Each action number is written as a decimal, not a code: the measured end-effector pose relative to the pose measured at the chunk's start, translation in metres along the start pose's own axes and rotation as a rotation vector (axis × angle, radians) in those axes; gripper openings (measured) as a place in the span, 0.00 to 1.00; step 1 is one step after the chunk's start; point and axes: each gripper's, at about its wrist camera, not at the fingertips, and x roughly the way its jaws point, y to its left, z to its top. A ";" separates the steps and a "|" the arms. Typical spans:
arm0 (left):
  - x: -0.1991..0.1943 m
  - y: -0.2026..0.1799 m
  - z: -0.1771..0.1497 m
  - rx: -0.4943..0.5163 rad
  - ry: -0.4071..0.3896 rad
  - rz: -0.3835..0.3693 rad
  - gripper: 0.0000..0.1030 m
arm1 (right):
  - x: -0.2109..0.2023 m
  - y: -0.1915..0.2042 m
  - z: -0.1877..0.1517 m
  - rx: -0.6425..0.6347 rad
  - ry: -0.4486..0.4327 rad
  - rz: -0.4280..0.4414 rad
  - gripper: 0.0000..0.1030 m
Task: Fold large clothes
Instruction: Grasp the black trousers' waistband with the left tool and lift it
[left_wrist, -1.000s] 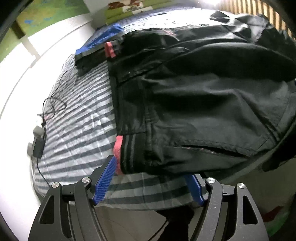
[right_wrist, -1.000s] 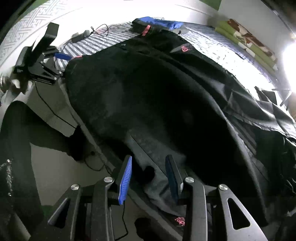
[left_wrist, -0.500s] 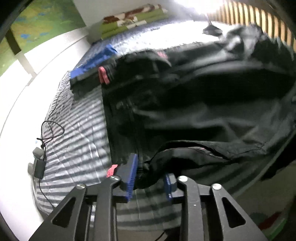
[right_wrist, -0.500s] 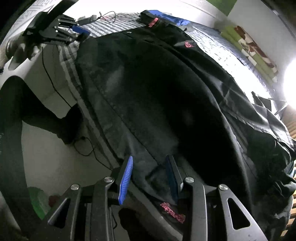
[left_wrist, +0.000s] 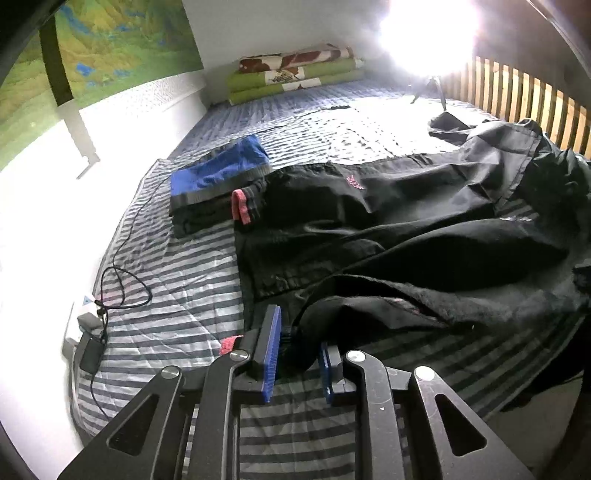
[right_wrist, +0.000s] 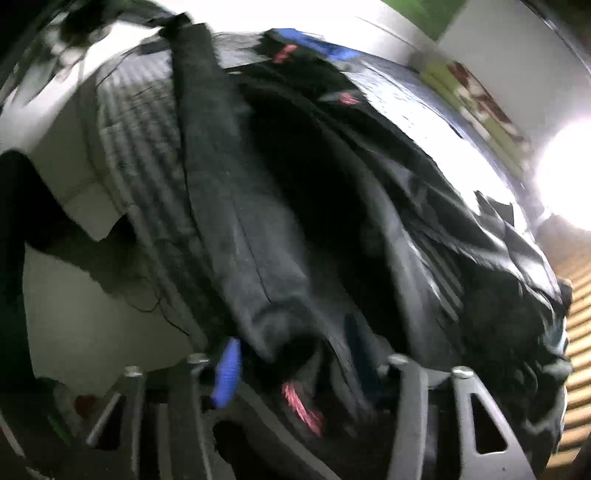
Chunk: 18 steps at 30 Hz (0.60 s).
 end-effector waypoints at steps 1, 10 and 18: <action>-0.001 0.002 0.001 -0.011 -0.001 -0.010 0.09 | -0.002 -0.006 -0.002 0.008 0.003 -0.036 0.19; 0.006 0.014 0.040 -0.038 -0.045 -0.008 0.05 | -0.048 -0.080 0.044 0.045 -0.110 -0.277 0.02; 0.062 0.045 0.135 -0.020 -0.056 0.027 0.05 | -0.017 -0.164 0.153 0.004 -0.124 -0.448 0.02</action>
